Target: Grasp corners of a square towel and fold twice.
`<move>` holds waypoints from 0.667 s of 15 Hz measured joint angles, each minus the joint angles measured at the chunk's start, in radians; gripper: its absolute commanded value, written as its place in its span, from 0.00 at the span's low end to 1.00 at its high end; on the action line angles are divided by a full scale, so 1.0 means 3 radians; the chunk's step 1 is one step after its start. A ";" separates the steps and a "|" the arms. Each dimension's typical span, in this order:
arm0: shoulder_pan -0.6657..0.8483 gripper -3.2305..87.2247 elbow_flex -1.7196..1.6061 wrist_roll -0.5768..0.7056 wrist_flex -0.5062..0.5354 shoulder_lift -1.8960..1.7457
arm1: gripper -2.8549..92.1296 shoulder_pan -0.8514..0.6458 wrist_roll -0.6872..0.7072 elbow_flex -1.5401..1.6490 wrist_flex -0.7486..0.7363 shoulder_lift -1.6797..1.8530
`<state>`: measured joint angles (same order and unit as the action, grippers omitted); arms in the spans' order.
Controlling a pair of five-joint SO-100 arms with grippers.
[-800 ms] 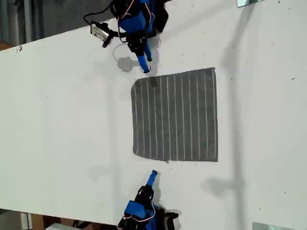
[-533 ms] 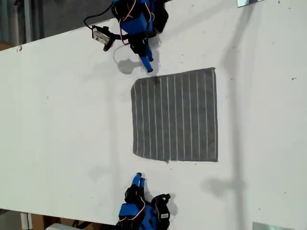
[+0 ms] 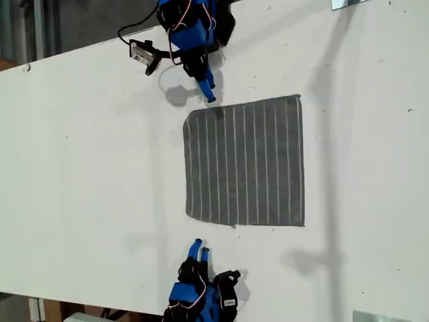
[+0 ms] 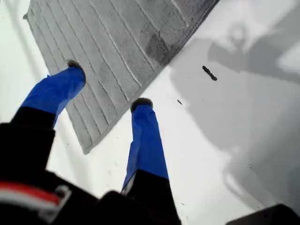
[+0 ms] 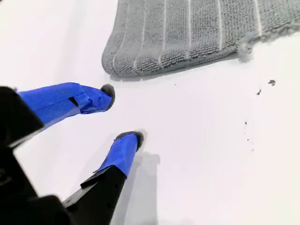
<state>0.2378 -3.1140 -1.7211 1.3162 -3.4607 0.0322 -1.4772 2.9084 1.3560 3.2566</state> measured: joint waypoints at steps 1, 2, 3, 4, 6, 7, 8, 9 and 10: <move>-0.0061 0.23 0.0000 -0.0082 -0.0005 0.0000 | 0.32 -0.0159 0.0138 -0.0230 0.0133 -0.0169; -0.0082 0.22 0.0000 -0.0128 -0.0026 0.0000 | 0.34 -0.0235 0.0286 -0.0675 0.0215 -0.0527; -0.0138 0.22 0.0020 -0.0087 -0.0159 0.0005 | 0.36 -0.0179 0.0373 -0.1253 0.0261 -0.1237; -0.0220 0.22 0.0148 0.0000 -0.0251 0.0051 | 0.37 -0.0026 0.0389 -0.1871 0.0307 -0.2117; -0.0435 0.21 0.0726 0.0066 -0.0322 0.0634 | 0.37 0.0419 0.0343 -0.2935 0.0389 -0.3820; -0.0578 0.21 0.1110 0.0102 -0.0358 0.1217 | 0.38 0.0634 0.0215 -0.3119 0.0455 -0.4203; -0.0706 0.21 0.1560 0.0159 -0.0363 0.1928 | 0.38 0.0869 -0.0015 -0.3221 0.0557 -0.4362; -0.0885 0.21 0.2004 0.0179 -0.0363 0.2633 | 0.39 0.1181 -0.0286 -0.3303 0.0619 -0.4495; -0.1064 0.21 0.2357 0.0184 -0.0368 0.3206 | 0.40 0.1544 -0.0654 -0.3426 0.0818 -0.4633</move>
<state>-0.0813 -2.4068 -1.6659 1.2057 -2.4989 0.4955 -1.6736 1.8807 1.6015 1.8669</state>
